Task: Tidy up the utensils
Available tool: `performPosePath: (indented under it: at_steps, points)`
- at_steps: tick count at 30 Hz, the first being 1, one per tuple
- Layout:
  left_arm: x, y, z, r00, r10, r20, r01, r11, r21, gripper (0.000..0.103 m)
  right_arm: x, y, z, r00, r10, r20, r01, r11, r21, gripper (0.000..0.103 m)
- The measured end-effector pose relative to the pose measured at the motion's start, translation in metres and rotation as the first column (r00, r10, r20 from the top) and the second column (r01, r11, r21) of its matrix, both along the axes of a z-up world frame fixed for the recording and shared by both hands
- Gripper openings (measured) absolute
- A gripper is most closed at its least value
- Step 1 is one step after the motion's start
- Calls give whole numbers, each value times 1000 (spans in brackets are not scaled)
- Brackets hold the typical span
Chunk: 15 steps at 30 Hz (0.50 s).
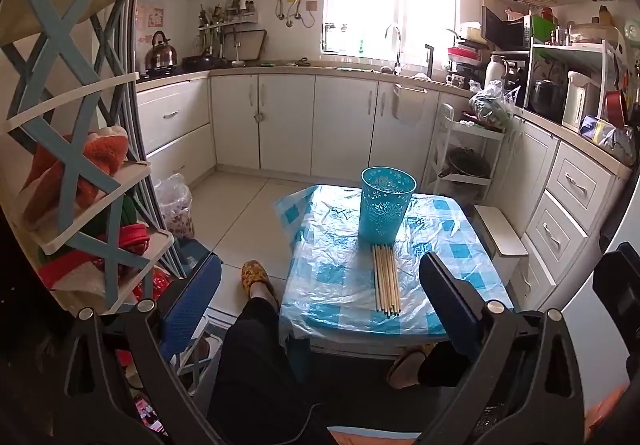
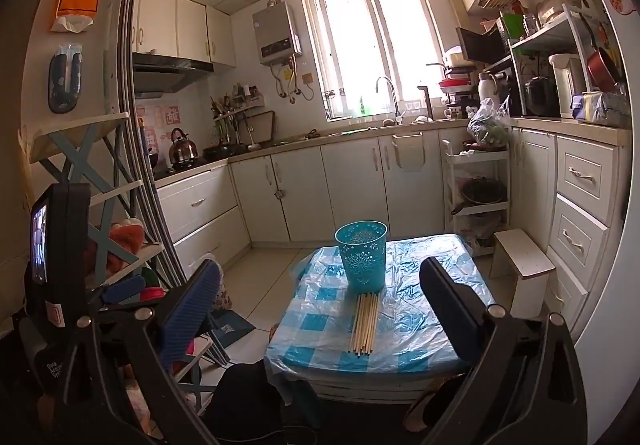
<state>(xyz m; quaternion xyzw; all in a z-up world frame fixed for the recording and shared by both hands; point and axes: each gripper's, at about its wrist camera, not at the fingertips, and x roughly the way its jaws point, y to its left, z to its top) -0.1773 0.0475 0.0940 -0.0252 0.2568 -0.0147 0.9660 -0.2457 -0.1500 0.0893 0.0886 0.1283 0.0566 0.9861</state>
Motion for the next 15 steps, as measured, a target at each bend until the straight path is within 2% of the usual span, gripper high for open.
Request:
performPosePath:
  at_steps: [15]
  points:
    - [-1,-2,0,1000,1,4,-1,1000,2,95,0,-1,0,1000,0,-4,0,1000,0,96]
